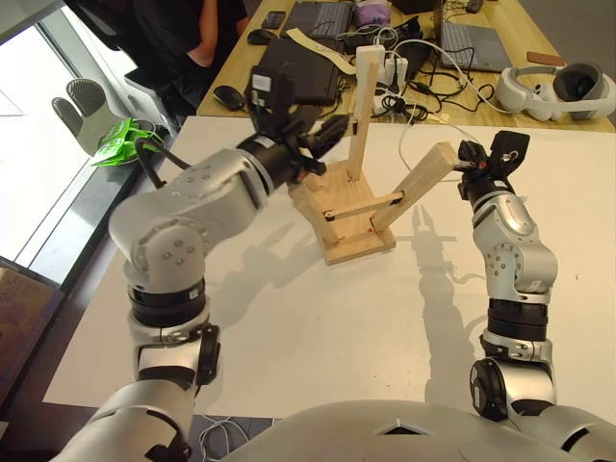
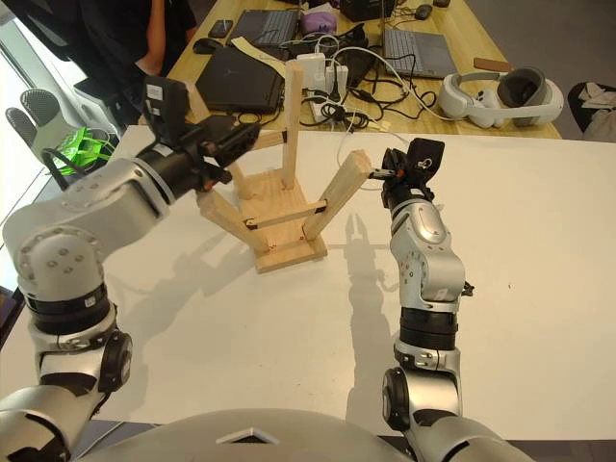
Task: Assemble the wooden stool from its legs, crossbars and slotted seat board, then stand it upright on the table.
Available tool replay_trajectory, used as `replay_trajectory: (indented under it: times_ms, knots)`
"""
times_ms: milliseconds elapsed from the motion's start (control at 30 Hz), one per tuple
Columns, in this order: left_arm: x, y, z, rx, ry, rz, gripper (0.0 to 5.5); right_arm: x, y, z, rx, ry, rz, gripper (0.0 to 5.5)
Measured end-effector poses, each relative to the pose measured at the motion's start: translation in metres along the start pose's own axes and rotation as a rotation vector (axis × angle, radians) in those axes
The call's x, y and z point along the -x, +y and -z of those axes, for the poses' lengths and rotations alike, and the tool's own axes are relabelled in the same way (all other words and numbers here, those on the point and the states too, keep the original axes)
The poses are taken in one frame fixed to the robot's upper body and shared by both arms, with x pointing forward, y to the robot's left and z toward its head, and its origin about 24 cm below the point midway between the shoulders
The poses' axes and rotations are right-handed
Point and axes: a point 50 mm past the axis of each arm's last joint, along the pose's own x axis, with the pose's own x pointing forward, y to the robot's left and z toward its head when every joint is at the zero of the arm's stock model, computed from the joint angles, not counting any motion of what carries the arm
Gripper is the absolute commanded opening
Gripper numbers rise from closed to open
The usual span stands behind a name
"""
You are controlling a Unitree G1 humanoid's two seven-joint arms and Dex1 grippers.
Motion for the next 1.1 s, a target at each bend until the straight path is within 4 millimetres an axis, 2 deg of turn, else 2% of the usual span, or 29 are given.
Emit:
replay_trajectory:
  times_ms: [67, 100, 167, 200, 300, 400, 467, 533, 600, 667, 767, 800, 867, 967, 1000, 1100]
  knots:
    - [-0.006, -0.009, 0.005, 0.044, -0.014, 0.021, 2.35, 0.000, 0.000, 0.001, 0.002, 0.005, -0.001, 0.47]
    - [-0.008, -0.007, 0.006, 0.073, -0.019, 0.011, 2.35, 0.000, -0.001, 0.000, 0.004, 0.003, 0.000, 0.47]
    - [-0.009, 0.017, 0.016, 0.144, 0.017, -0.100, 2.35, 0.000, -0.001, 0.000, 0.006, 0.002, 0.005, 0.47]
    - [-0.006, 0.026, 0.014, 0.166, 0.000, -0.145, 2.35, 0.000, -0.002, 0.000, 0.011, -0.001, 0.012, 0.47]
    - [-0.001, 0.036, -0.011, 0.183, -0.129, -0.197, 2.35, 0.001, -0.002, -0.007, 0.009, -0.059, 0.022, 0.47]
    - [0.006, 0.037, -0.021, 0.201, -0.207, -0.225, 2.35, 0.005, 0.001, -0.031, -0.011, -0.204, -0.017, 0.47]
    - [0.014, 0.041, -0.016, 0.227, -0.217, -0.260, 2.35, 0.015, 0.008, -0.056, -0.048, -0.323, -0.115, 0.47]
    - [0.023, 0.048, -0.004, 0.249, -0.197, -0.308, 2.35, 0.030, 0.024, -0.089, -0.049, -0.461, -0.258, 0.47]
    - [0.031, 0.051, 0.007, 0.254, -0.172, -0.344, 2.35, 0.053, 0.056, -0.120, 0.001, -0.572, -0.504, 0.47]
    - [0.035, 0.054, 0.012, 0.250, -0.161, -0.380, 2.35, 0.067, 0.086, -0.122, 0.050, -0.564, -0.691, 0.47]
    - [0.035, 0.058, 0.012, 0.246, -0.187, -0.431, 2.35, 0.074, 0.126, -0.101, 0.046, -0.451, -0.880, 0.47]
    - [0.035, 0.061, 0.013, 0.248, -0.203, -0.463, 2.35, 0.075, 0.137, -0.095, 0.013, -0.416, -0.930, 0.47]
    - [0.040, 0.068, 0.012, 0.241, -0.240, -0.536, 2.35, 0.073, 0.147, -0.092, -0.036, -0.374, -0.969, 0.47]
    - [0.049, 0.078, 0.014, 0.215, -0.300, -0.678, 2.35, 0.069, 0.160, -0.104, -0.095, -0.373, -1.027, 0.47]
    - [0.056, 0.084, 0.019, 0.200, -0.309, -0.776, 2.35, 0.067, 0.165, -0.112, -0.098, -0.384, -1.049, 0.47]
    - [0.069, 0.093, 0.031, 0.180, -0.311, -0.933, 2.35, 0.059, 0.177, -0.136, 0.002, -0.471, -1.066, 0.47]
